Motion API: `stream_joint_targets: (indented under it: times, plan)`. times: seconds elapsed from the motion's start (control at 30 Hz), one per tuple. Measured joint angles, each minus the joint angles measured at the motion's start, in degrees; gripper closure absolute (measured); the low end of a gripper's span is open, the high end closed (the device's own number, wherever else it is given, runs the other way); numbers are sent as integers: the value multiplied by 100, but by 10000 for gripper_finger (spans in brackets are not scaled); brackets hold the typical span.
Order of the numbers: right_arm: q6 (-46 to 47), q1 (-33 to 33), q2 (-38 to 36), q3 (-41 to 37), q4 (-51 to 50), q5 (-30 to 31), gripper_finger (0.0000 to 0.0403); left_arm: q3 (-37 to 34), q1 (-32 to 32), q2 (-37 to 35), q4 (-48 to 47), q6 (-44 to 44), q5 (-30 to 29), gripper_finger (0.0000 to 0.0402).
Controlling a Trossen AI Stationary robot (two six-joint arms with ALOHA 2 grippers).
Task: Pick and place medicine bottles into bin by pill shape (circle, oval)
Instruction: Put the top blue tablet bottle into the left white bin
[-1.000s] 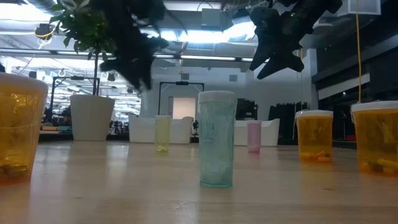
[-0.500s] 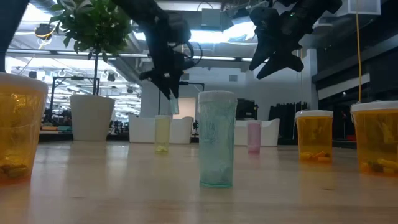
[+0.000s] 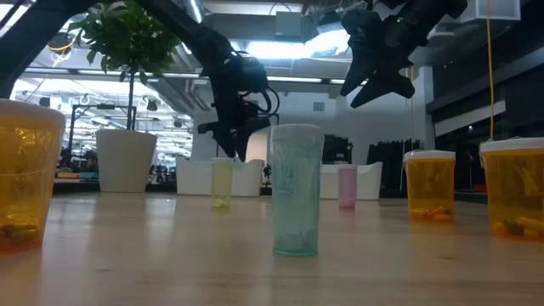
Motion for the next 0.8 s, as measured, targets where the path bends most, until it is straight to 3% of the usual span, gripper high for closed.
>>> stream_joint_targets:
  times: [0.8]
  plan:
    - [1, -1, -2, 0, 7, 105, 231, 4, 104, 207, 47, 441, 340, 283]
